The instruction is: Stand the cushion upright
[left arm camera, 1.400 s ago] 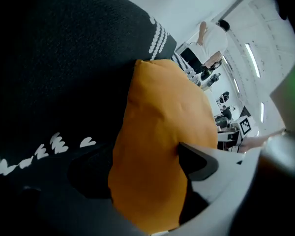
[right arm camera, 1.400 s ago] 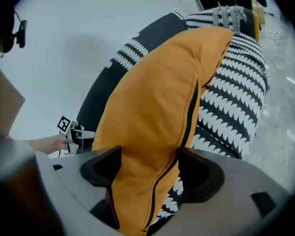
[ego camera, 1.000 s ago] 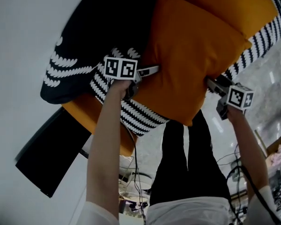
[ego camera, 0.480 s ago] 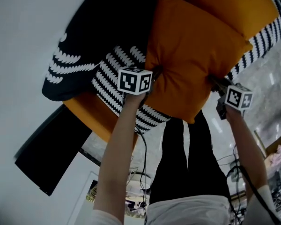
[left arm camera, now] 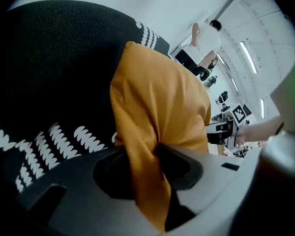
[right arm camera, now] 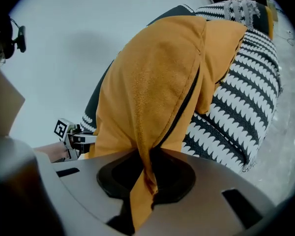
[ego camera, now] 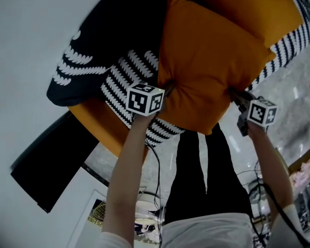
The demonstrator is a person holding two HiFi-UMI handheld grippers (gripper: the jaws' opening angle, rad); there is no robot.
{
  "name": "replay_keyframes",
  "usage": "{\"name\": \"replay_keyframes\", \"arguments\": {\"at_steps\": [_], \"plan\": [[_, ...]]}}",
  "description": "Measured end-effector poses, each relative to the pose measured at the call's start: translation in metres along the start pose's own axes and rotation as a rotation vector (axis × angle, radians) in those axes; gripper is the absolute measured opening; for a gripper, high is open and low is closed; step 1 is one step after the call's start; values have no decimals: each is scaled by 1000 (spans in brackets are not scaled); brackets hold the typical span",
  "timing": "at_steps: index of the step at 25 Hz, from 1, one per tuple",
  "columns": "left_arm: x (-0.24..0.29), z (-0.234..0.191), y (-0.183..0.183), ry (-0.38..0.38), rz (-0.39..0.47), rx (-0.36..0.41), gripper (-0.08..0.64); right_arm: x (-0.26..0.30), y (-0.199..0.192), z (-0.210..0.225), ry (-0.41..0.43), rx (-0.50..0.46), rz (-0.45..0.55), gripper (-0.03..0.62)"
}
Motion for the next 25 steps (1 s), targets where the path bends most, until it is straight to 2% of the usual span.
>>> {"name": "replay_keyframes", "arguments": {"at_steps": [8, 14, 25], "plan": [[-23, 10, -20, 20, 77, -8, 140, -6, 4, -19, -20, -98, 1, 59], [-48, 13, -33, 21, 149, -28, 140, -11, 13, -41, 2, -153, 9, 49], [-95, 21, -66, 48, 305, -70, 140, -22, 30, -93, 19, -312, -6, 48]]}}
Point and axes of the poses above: the fingertips, and each gripper's own axes: x forward along the fingers, z to its right, y out of its top, the point moved 5 cm from there along -x, backward along the fingers, and after that the axes turned 13 degrees about -z, right-handed, at the moved point
